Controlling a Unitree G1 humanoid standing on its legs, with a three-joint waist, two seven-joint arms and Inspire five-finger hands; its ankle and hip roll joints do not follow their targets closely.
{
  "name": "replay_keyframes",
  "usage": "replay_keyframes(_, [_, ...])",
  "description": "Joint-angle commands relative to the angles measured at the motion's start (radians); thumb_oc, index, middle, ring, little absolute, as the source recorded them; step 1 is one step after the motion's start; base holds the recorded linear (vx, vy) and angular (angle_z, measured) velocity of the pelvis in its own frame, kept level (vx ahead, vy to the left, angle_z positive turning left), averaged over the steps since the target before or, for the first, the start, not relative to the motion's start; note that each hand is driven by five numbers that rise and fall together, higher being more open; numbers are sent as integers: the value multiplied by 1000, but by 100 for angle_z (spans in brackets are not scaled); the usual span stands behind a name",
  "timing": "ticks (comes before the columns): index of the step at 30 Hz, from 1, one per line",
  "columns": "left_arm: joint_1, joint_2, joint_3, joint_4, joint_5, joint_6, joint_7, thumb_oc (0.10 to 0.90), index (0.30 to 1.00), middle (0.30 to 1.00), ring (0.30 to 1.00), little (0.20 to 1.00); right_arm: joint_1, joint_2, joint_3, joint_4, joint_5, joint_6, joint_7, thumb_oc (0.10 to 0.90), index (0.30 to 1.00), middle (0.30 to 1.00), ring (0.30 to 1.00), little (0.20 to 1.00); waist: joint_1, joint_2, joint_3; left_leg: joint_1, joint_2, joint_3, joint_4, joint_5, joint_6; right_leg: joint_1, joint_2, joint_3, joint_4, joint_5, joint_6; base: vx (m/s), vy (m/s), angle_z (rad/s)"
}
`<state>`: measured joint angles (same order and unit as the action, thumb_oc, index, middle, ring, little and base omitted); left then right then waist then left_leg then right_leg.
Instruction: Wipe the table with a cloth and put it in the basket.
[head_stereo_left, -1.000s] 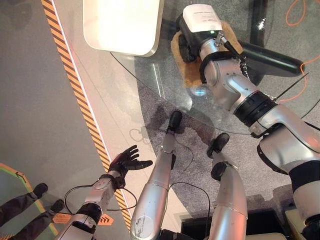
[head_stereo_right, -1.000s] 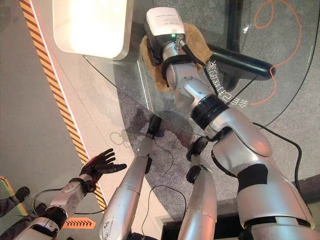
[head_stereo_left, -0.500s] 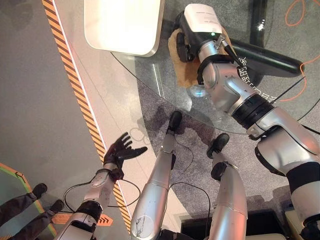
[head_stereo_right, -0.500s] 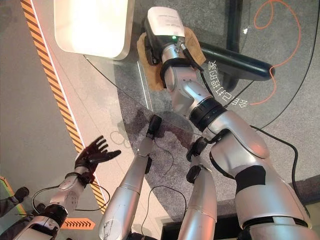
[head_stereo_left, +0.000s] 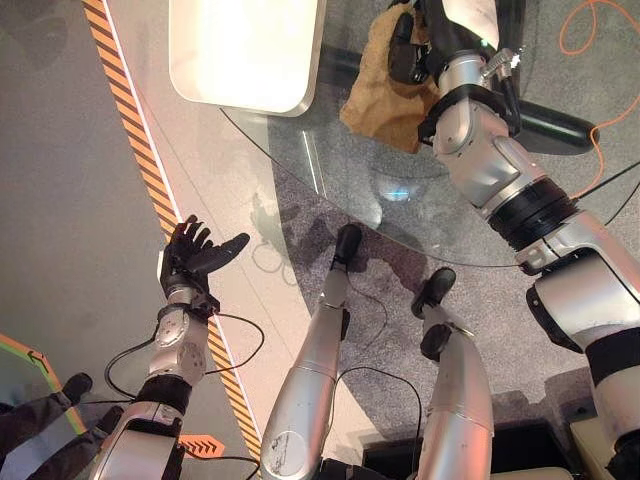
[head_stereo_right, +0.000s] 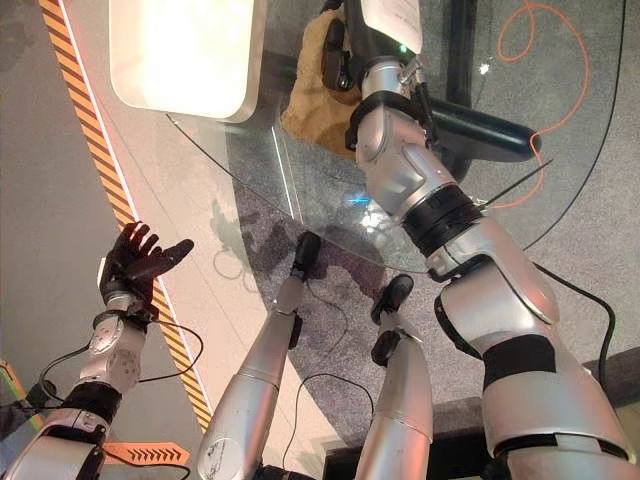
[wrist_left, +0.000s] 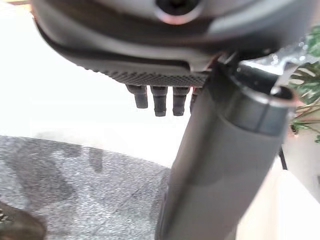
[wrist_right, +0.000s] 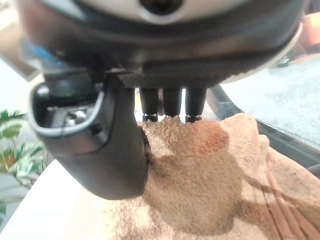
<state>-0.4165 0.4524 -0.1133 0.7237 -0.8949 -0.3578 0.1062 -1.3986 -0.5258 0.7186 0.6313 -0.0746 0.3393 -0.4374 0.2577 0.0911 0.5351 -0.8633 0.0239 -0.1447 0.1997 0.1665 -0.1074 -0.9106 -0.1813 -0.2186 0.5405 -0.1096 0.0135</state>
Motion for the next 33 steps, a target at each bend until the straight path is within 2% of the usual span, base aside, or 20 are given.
replay_keyframes(1, [-9, 104, 74, -37, -45, -134, 54, 800, 900, 900, 900, 900, -40, -18, -55, -190, -11, -98, -86, 100, 300, 300, 300, 200, -17, -24, -15, -31, 16, 37, 151, -116, 57, 69, -50, -4, -132, 91, 71, 0, 0, 0])
replay_keyframes(10, [-99, 151, 135, -177, -4, -224, 159, 800, 900, 900, 900, 900, 32, -33, -132, -279, -10, -131, -105, 100, 300, 300, 300, 200, -35, -43, -15, -39, 23, 36, 167, -126, 57, 69, -40, 3, -126, 86, 69, -9, -16, 0])
replay_keyframes(11, [-111, 155, 142, -186, 0, -227, 163, 800, 900, 900, 900, 900, 27, -37, -138, -285, -10, -134, -106, 100, 300, 300, 300, 200, -37, -45, -15, -66, 21, 37, 164, -98, 62, 49, -43, -9, -138, 113, 60, -65, -9, -3])
replay_keyframes(16, [-139, 166, 154, -256, 44, -271, 192, 800, 900, 900, 900, 900, 69, -44, -173, -343, -2, -147, -122, 100, 300, 300, 300, 200, -44, -58, -15, -70, 24, 38, 170, -103, 62, 55, -39, -6, -143, 114, 62, -9, -34, -4])
replay_keyframes(17, [-142, 166, 155, -288, 76, -287, 205, 800, 900, 900, 900, 900, 95, -47, -189, -370, -1, -154, -128, 100, 300, 300, 300, 200, -48, -62, -15, -49, 26, 36, 174, -128, 58, 73, -33, 7, -135, 92, 70, -6, -35, -2])
replay_keyframes(18, [-148, 169, 157, -299, 79, -285, 209, 800, 900, 900, 900, 900, 95, -51, -195, -378, -2, -155, -129, 100, 300, 300, 300, 200, -49, -63, -15, -70, 25, 39, 171, -105, 62, 56, -36, -3, -144, 115, 63, 42, -60, -3])
replay_keyframes(19, [-153, 172, 159, -337, 89, -286, 215, 800, 900, 900, 900, 900, 118, -50, -215, -397, -3, -166, -128, 100, 300, 300, 300, 200, -53, -66, -15, -54, 26, 36, 173, -123, 59, 70, -31, 8, -139, 99, 70, -56, -6, -3])
replay_keyframes(20, [-156, 171, 159, -351, 98, -288, 222, 800, 900, 900, 900, 900, 122, -50, -224, -406, -9, -170, -127, 100, 300, 300, 300, 200, -53, -67, -15, -71, 24, 39, 172, -106, 63, 56, -33, -1, -144, 116, 64, -2, -25, -3])
replay_keyframes(28, [-170, 167, 136, -527, 191, -312, 192, 800, 900, 900, 900, 900, 196, -49, -303, -514, -15, -224, -124, 100, 300, 300, 300, 200, -69, -84, -15, -73, 21, 37, 171, -107, 65, 58, -26, 6, -156, 128, 71, -7, -25, -1])
replay_keyframes(33, [-197, 161, 91, -651, 258, -283, 173, 800, 900, 900, 900, 900, 238, -46, -345, -587, -25, -252, -106, 100, 300, 300, 300, 200, -84, -95, -15, -66, 18, 41, 166, -108, 67, 64, -21, 11, -164, 136, 75, 0, 0, 0])
